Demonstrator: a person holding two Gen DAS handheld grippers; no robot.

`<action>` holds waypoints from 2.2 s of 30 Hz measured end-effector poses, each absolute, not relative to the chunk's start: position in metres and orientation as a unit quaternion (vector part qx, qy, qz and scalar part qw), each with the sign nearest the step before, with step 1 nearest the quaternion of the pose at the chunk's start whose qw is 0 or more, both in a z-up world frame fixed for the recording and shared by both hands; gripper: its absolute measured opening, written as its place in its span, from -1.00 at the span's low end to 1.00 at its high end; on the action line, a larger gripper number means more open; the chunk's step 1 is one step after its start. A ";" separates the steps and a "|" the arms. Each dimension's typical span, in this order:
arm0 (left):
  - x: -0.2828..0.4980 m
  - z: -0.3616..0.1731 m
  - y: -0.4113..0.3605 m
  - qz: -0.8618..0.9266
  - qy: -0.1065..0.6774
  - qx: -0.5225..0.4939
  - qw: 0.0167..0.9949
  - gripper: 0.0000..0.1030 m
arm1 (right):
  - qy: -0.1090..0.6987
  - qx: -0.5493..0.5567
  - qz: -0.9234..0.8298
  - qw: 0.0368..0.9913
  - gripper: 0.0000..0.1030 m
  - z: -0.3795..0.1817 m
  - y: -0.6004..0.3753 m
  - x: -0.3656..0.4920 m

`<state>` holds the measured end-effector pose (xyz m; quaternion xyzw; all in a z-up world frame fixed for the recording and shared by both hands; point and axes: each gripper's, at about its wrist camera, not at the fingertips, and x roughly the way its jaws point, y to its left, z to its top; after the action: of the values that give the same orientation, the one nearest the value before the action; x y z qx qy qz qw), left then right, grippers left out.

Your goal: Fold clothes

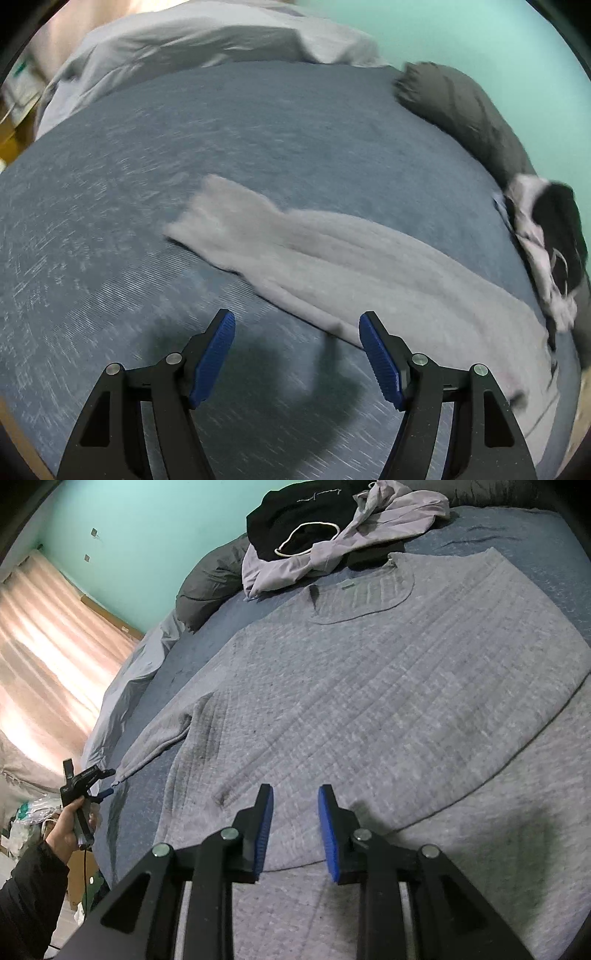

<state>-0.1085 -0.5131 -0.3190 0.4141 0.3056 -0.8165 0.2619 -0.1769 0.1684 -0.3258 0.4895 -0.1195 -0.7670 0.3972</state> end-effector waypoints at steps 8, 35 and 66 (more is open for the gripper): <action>-0.095 -0.340 -0.563 -0.797 0.379 0.372 0.288 0.43 | -0.125 0.491 -0.770 0.388 -0.52 -0.330 0.169 -0.181; -0.160 -0.225 -0.496 -0.895 0.304 0.298 0.132 -0.93 | -0.142 0.490 -0.777 0.370 -0.52 -0.332 0.194 -0.188; -0.194 -0.187 0.033 -0.843 0.068 0.431 -0.314 -0.93 | -0.209 0.492 -0.781 0.323 -0.52 -0.327 0.344 -0.175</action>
<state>-0.1937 0.0326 -0.1874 0.4309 0.0684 -0.8434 -0.3135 -0.1752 0.3443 -0.3268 0.4919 -0.2085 -0.7812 0.3230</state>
